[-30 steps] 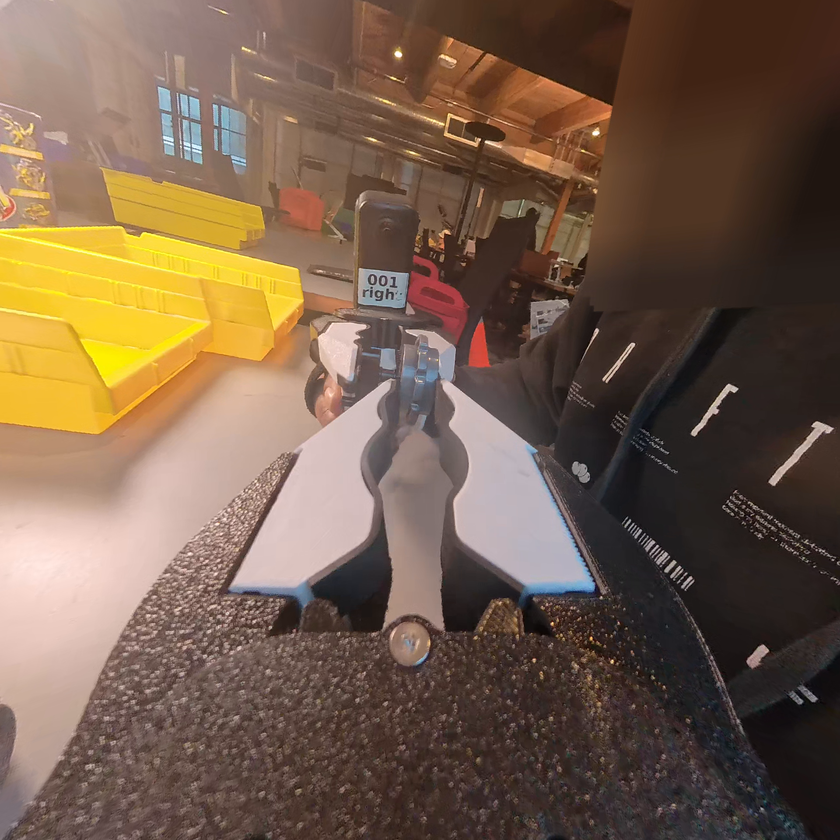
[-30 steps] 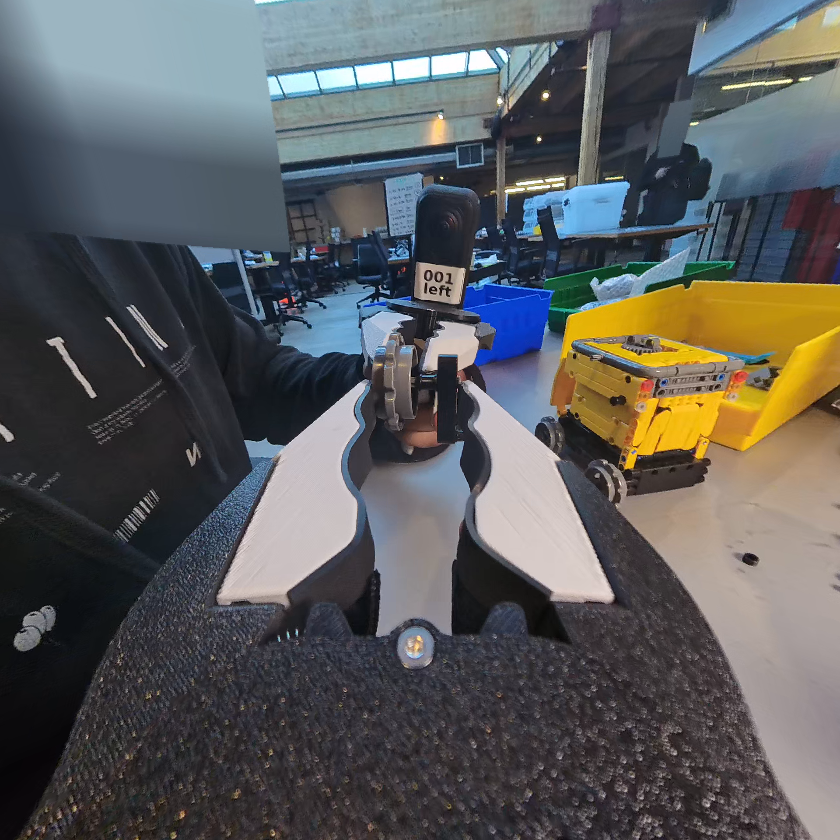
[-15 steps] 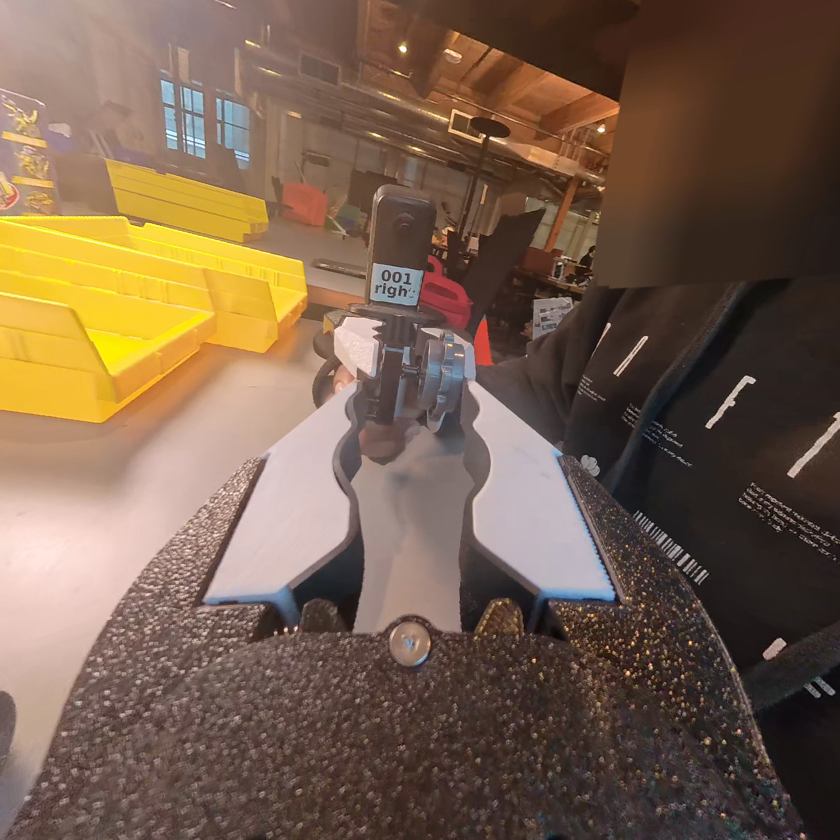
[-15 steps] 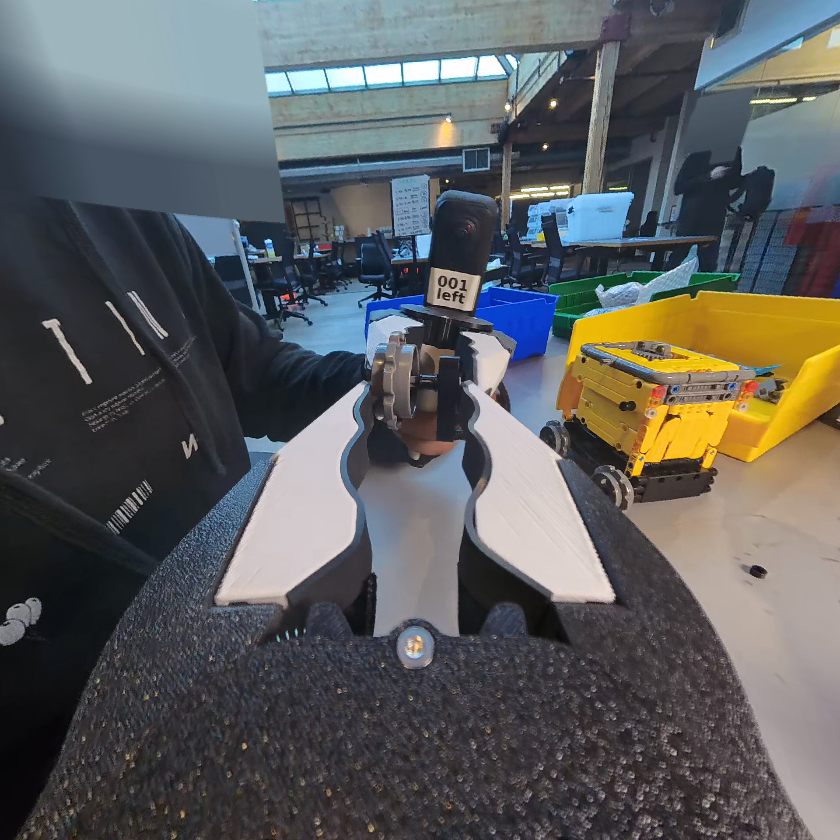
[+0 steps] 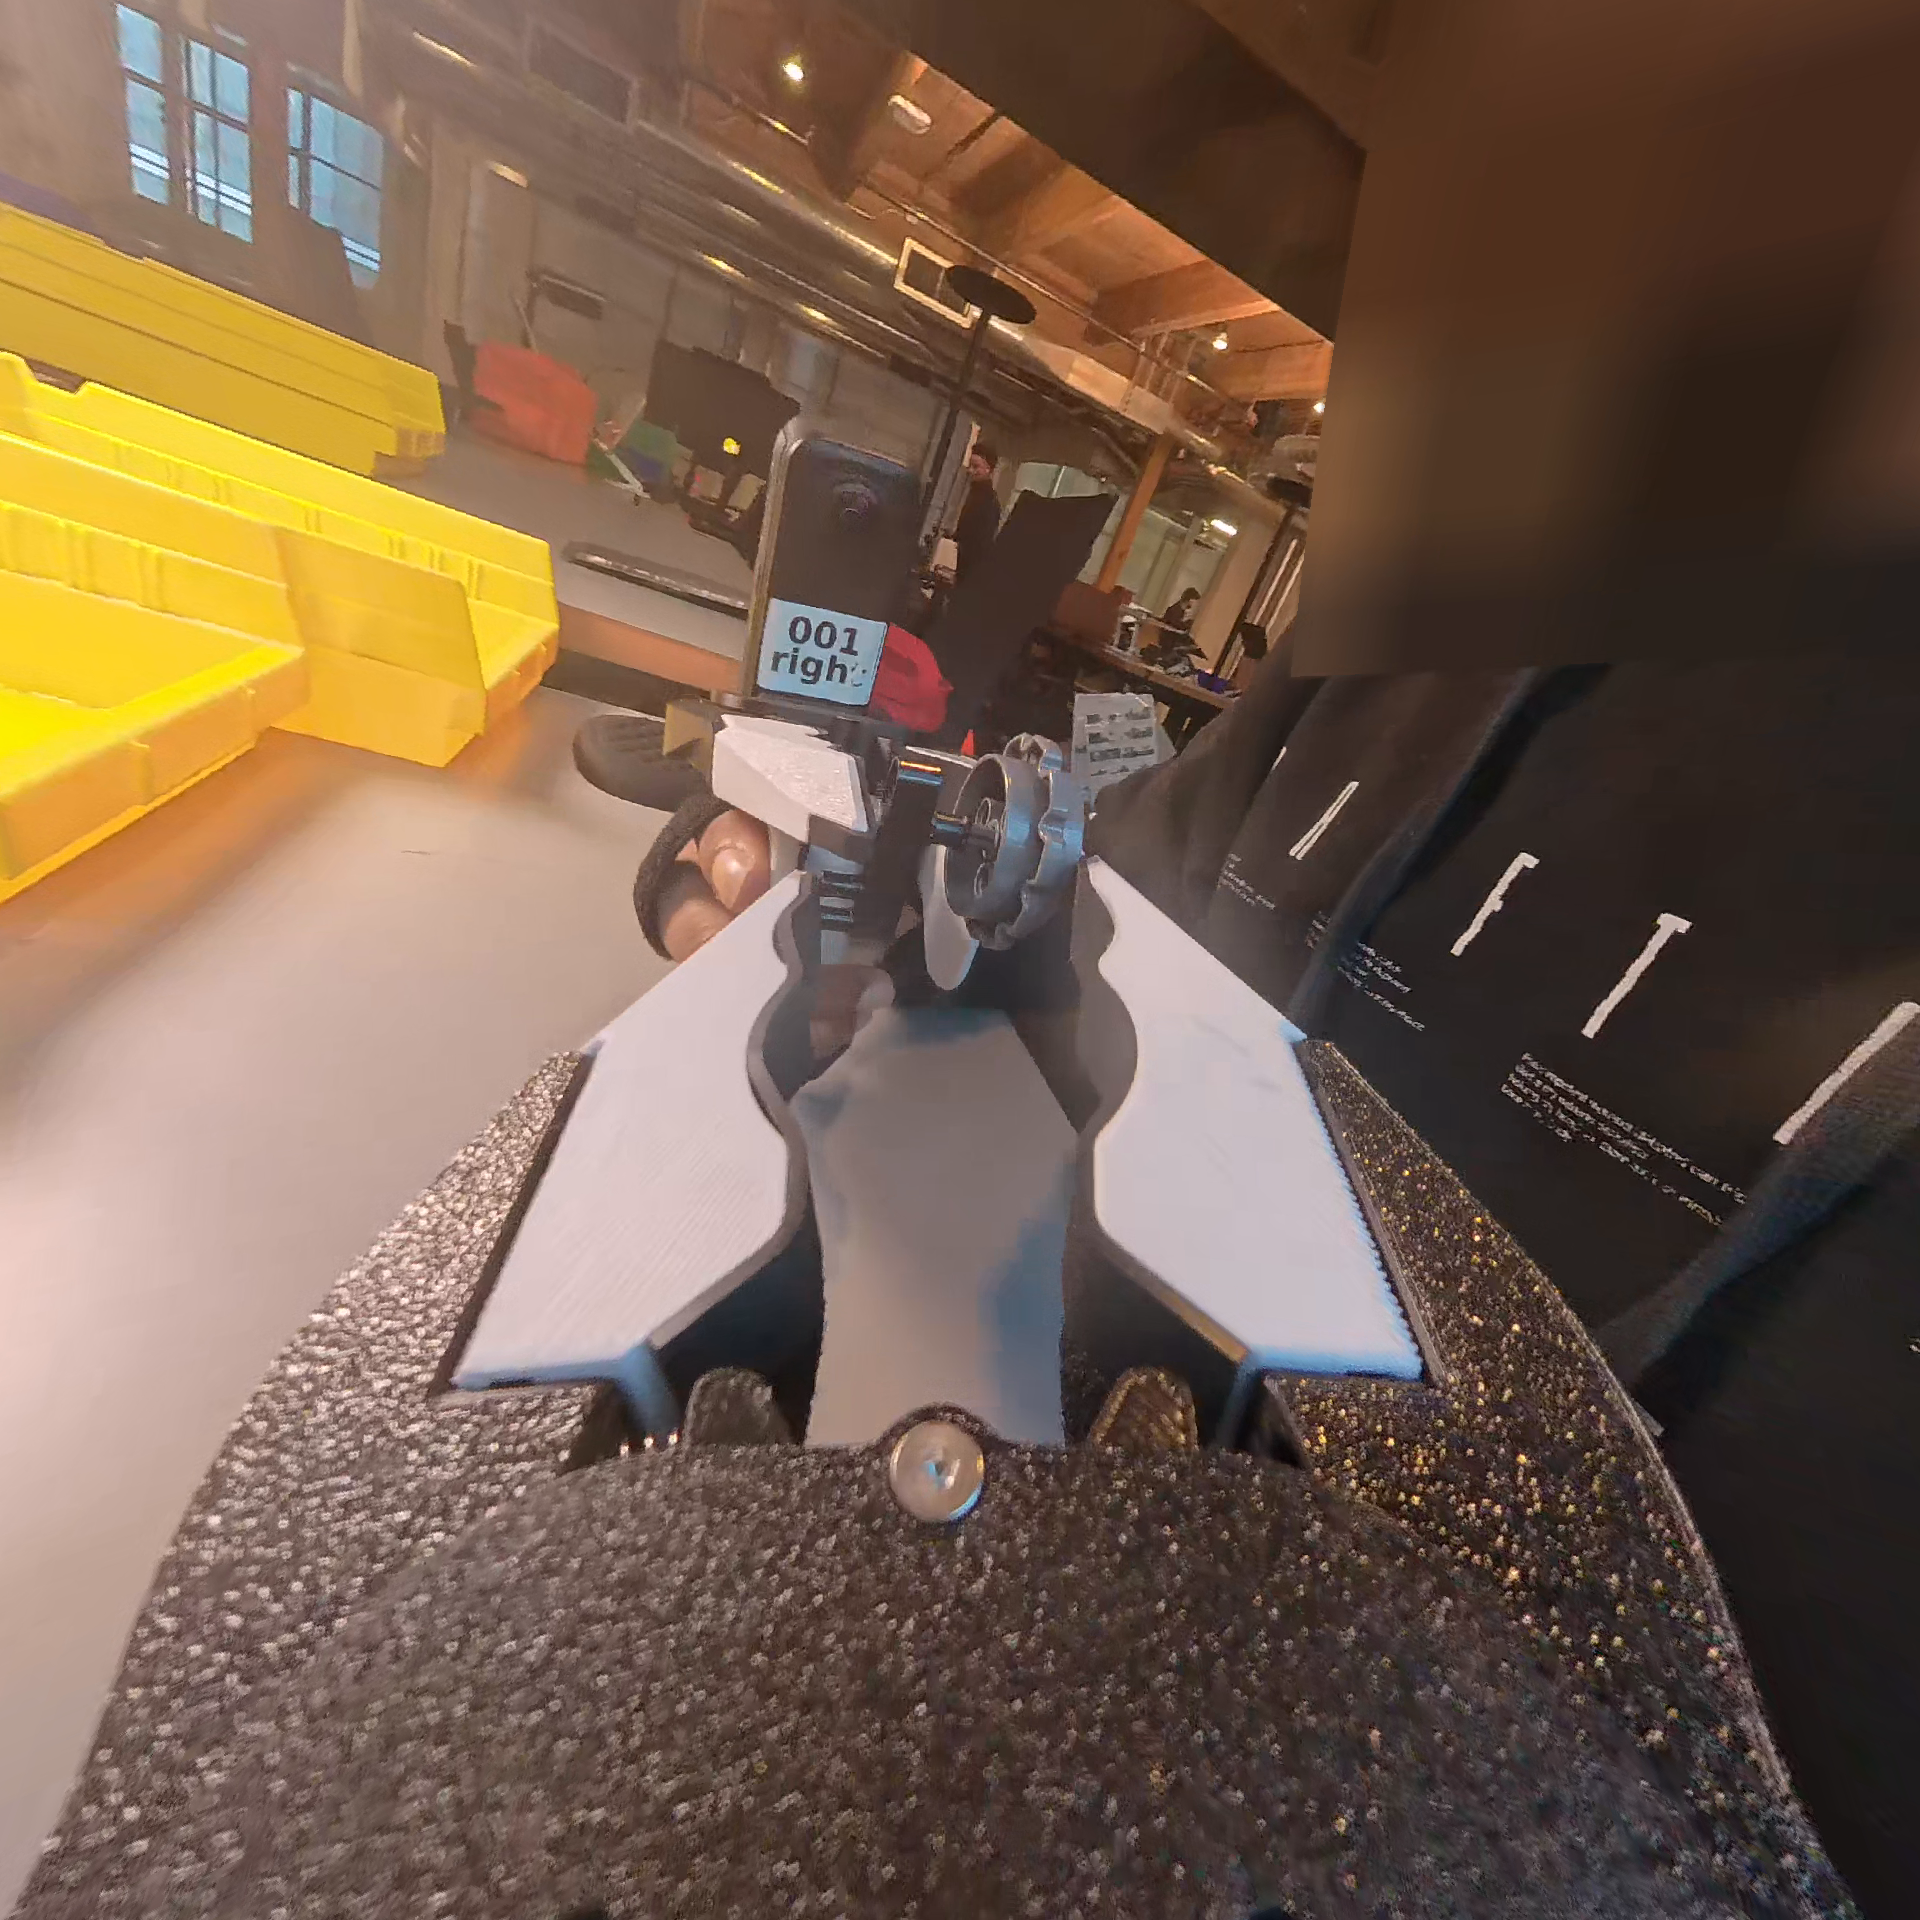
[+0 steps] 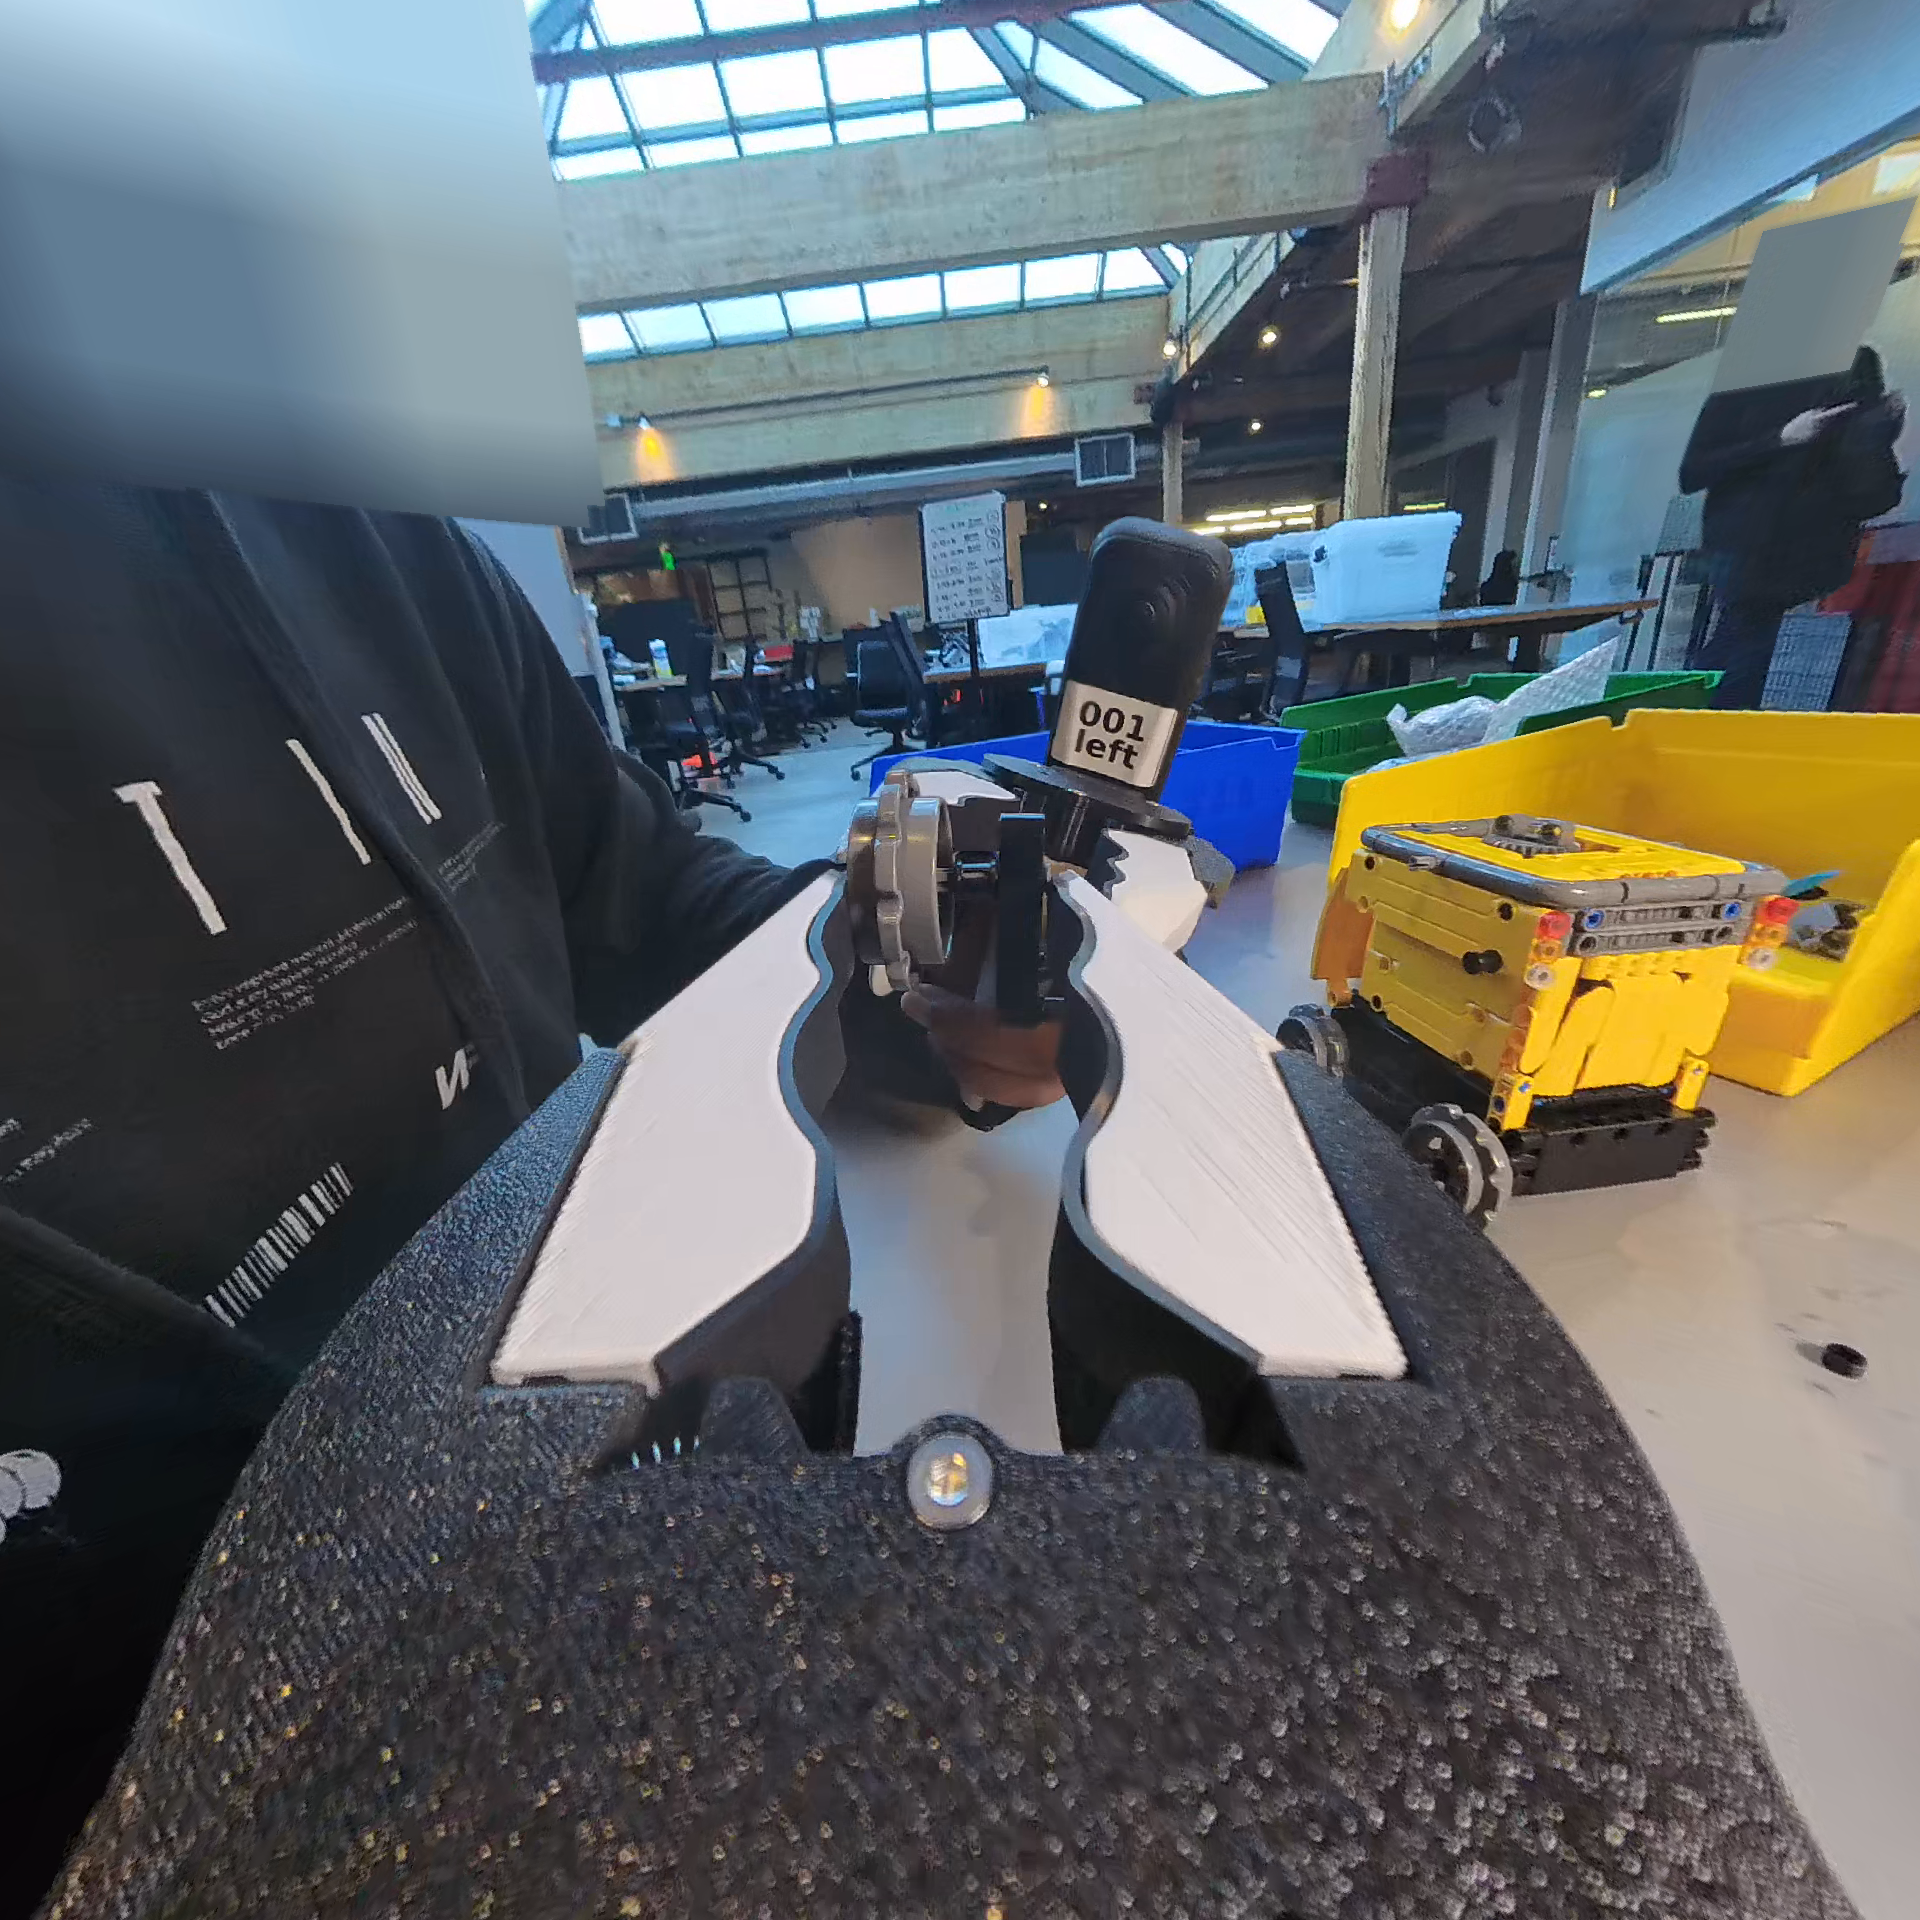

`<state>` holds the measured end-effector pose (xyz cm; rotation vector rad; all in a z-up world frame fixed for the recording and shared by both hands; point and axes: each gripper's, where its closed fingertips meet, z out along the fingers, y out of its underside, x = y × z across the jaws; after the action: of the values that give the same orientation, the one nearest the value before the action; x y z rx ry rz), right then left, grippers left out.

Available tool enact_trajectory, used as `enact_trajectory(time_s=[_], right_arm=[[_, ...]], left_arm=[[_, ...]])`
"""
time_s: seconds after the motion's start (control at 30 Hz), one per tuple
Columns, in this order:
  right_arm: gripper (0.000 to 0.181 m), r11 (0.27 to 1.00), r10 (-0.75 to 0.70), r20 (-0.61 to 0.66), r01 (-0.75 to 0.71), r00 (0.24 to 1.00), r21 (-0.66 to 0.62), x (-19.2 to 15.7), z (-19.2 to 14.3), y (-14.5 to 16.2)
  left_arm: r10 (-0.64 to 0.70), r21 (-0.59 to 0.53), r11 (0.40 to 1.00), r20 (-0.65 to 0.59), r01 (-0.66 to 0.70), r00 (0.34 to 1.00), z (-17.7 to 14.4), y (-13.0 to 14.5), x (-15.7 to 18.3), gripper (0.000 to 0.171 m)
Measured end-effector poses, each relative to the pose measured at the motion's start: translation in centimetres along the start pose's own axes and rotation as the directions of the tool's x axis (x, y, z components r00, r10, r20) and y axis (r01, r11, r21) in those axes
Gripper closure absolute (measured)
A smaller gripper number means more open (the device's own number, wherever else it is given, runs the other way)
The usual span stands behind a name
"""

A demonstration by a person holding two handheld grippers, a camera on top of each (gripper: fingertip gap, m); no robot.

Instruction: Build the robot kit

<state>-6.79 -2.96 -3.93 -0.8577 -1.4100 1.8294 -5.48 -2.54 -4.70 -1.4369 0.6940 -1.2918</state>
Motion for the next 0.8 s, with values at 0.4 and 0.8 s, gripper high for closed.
enact_trajectory(time_s=[0.4,0.8], right_arm=[[0.150,1.000,0.000,-0.116,0.001,0.993,0.014,2.6,-0.5,-0.1],[0.154,1.000,0.006,-0.100,-0.006,0.995,-0.008,2.3,-0.8,0.0]], left_arm=[[-0.036,-0.064,0.997,0.132,0.045,0.991,-0.9,1.6,-2.3,0.131],[0.006,-0.041,0.999,0.190,0.002,0.982,-1.4,1.2,-3.1,0.139]])
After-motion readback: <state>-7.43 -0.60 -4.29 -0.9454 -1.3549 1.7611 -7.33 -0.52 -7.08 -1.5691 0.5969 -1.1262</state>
